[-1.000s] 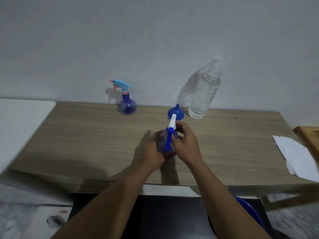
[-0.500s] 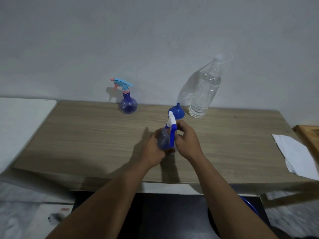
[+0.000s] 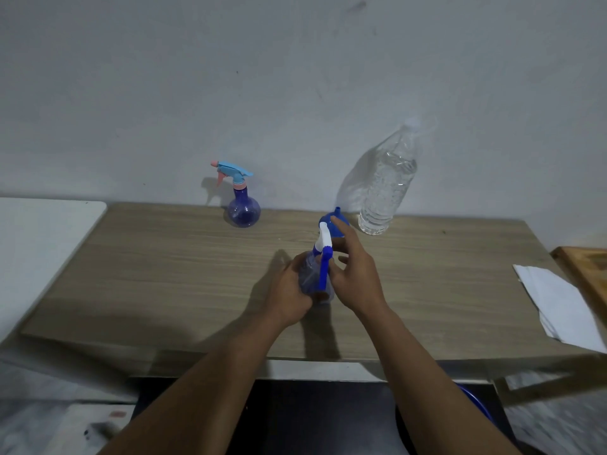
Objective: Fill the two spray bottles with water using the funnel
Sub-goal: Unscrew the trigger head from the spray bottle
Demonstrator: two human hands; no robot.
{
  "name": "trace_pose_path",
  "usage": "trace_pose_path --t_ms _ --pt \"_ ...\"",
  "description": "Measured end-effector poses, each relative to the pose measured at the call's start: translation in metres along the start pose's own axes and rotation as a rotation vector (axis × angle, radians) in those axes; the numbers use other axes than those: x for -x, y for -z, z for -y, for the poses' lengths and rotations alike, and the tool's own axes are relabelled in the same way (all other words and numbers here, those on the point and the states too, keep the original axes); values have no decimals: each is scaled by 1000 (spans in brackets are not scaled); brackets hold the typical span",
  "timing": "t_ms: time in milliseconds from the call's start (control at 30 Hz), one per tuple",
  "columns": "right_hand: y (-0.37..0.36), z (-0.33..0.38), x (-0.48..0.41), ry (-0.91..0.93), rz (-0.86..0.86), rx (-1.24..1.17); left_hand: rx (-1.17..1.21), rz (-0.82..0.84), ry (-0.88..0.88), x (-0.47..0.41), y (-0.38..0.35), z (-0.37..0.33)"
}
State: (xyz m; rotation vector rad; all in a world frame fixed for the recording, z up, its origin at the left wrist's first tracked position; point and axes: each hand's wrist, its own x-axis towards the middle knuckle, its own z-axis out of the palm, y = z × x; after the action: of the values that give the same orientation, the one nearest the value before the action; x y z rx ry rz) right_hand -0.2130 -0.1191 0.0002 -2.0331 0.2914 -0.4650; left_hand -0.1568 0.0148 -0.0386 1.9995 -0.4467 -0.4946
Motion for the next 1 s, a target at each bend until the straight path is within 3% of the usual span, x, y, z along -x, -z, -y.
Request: trace_pose_path --t_ms 400,600,833,1000 --pt "0 1 1 111 -43 118 -77 -25 -34 6 5 -5" --pt "-4 6 5 48 -20 -1 -100 -28 -39 5 8 -7" --pt "-1 3 0 148 -21 93 -99 -4 -20 3 9 -6" --pt "5 18 -3 128 -92 -17 -49 21 8 0 6 -2"
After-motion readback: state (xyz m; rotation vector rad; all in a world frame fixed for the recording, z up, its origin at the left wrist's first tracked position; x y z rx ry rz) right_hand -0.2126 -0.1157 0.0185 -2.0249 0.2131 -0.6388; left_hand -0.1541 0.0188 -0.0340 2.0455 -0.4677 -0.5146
